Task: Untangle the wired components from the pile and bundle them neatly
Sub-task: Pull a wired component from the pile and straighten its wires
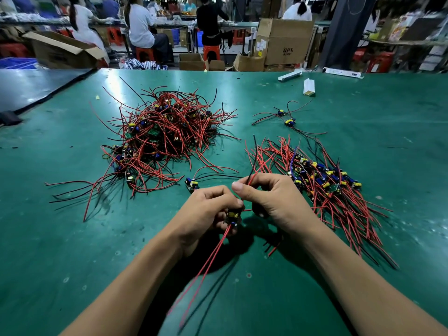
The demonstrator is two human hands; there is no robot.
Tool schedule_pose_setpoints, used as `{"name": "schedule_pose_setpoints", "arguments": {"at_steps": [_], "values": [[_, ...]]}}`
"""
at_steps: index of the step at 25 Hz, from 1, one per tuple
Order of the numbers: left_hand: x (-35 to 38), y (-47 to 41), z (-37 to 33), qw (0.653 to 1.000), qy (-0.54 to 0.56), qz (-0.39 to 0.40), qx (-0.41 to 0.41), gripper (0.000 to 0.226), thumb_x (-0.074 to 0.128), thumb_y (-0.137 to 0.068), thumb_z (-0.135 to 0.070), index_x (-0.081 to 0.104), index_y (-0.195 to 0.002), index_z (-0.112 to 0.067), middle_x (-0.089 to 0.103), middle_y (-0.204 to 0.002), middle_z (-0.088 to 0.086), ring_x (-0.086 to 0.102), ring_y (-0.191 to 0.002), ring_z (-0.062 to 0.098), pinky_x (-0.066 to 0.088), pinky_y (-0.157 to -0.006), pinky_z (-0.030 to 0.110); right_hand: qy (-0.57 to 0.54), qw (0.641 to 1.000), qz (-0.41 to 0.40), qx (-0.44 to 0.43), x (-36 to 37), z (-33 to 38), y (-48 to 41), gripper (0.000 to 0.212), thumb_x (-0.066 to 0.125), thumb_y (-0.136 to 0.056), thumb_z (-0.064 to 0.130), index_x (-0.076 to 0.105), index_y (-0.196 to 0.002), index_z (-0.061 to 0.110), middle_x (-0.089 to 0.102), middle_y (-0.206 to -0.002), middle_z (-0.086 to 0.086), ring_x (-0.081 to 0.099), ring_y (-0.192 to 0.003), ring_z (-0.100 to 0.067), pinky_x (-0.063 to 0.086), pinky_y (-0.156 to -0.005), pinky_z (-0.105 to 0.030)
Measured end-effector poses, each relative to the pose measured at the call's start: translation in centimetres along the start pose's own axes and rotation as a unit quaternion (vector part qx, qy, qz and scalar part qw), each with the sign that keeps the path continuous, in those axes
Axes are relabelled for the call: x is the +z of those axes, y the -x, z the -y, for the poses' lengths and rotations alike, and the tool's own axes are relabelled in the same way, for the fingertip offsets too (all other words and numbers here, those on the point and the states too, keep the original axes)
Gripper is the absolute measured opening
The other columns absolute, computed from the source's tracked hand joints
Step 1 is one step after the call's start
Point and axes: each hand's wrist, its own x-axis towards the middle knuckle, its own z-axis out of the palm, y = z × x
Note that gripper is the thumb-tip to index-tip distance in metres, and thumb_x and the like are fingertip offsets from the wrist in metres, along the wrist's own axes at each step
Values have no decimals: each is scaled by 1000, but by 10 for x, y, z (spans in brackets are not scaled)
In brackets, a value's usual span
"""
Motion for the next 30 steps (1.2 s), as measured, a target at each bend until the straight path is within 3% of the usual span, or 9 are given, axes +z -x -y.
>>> {"name": "schedule_pose_setpoints", "arguments": {"at_steps": [4,7,11,15,18,22,26,27,30], "values": [[3,1,-3,999,-39,5,0,21,62,-86,-3,55,-67,-9,47,-56,1,41,-48,13,40,-49,24,107,989,-80,-66,-3,-2,-3,27,78,-85,29,70,-61,19,65,-59,14,47,-45,2,32,-50,-8],[5,3,-2,999,-42,0,10,17,62,-88,-3,57,-72,-7,50,-62,7,47,-53,20,41,-49,26,151,978,-122,-73,6,-4,-1,36,72,-91,35,66,-61,16,55,-49,13,41,-43,-1,32,-49,-15],[5,3,3,999,-34,10,23,17,62,-92,-16,68,-86,-1,69,-75,16,66,-62,26,50,-57,27,-36,998,-39,20,10,-2,1,32,68,-93,33,68,-72,9,44,-47,0,32,-36,-9,33,-40,-18],[6,3,5,1000,-5,8,12,12,59,-92,-6,67,-84,-2,65,-64,15,61,-50,23,52,-52,26,-11,999,17,36,1,1,1,20,75,-88,24,72,-86,4,56,-55,2,36,-38,-5,31,-39,-13],[3,3,3,1000,-15,24,14,14,61,-89,-7,68,-78,-2,61,-58,14,56,-45,22,47,-48,23,-2,999,27,35,-6,0,-3,18,76,-86,23,74,-91,7,52,-52,4,32,-40,-9,21,-40,-19],[2,5,0,998,-41,53,19,14,63,-88,-9,70,-77,-4,62,-60,14,54,-46,21,46,-50,23,39,996,-81,-25,-15,-5,-10,15,77,-87,24,73,-80,11,49,-48,11,33,-39,-6,26,-42,-19],[1,3,1,997,-56,57,20,14,64,-89,-10,70,-80,-2,63,-61,14,55,-47,21,47,-51,23,176,961,-202,-69,-15,-13,-13,32,74,-89,40,70,-68,16,52,-46,12,41,-43,-5,32,-52,-24],[1,3,1,997,-55,51,21,14,63,-89,-10,70,-81,-1,63,-60,14,55,-47,21,47,-50,22,166,962,-209,-57,-13,-14,-13,38,70,-91,43,68,-67,14,51,-46,10,42,-42,-9,33,-51,-25],[2,4,6,997,-64,5,34,16,63,-91,-15,73,-88,-4,62,-59,12,53,-45,20,44,-47,21,-33,986,-164,29,-6,-10,-14,44,59,-98,43,66,-68,11,46,-50,6,37,-35,-10,27,-40,-21]]}}
